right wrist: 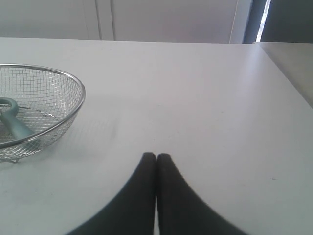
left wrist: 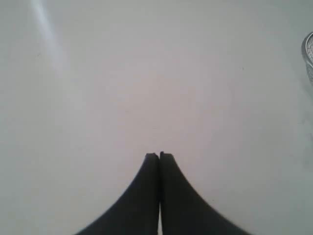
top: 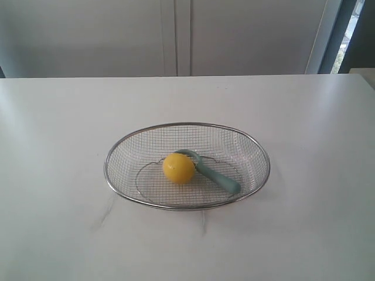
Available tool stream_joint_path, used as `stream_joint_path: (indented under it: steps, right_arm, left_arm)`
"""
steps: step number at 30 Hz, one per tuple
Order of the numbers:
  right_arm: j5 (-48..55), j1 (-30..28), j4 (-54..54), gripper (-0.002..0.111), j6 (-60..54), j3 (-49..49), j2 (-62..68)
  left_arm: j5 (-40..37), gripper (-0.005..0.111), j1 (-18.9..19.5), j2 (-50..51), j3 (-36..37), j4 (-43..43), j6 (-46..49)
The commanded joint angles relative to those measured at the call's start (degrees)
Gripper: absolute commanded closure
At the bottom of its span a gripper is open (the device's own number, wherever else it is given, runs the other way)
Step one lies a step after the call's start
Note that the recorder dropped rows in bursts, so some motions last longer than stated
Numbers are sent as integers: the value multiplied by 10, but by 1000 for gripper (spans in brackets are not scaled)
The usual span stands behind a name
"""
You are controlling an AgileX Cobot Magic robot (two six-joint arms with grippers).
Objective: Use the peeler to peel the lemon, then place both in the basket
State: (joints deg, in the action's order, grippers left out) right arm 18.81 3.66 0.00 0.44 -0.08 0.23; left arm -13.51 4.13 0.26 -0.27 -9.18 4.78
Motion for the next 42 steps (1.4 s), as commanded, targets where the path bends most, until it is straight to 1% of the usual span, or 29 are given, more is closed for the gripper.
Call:
stream_joint_path:
  steps: [1, 3, 14, 29, 34, 42]
  right_arm:
    - [-5, 3, 0, 108, -4, 1, -2]
    - [-5, 3, 0, 108, -4, 1, -2]
    - [-5, 3, 0, 108, -4, 1, -2]
    - [-5, 3, 0, 108, -4, 1, -2]
    - [-5, 3, 0, 108, -4, 1, -2]
    - [-5, 3, 0, 108, -4, 1, -2]
  left_arm:
    - [-2, 107, -9, -3, 3, 1, 2]
    - [-2, 107, -8, -3, 3, 1, 2]
    - [-1, 107, -49, -3, 3, 1, 2]
    - [4, 107, -49, -3, 3, 2, 2]
    - [14, 107, -49, -3, 3, 77, 2]
    - [14, 107, -49, -3, 3, 77, 2]
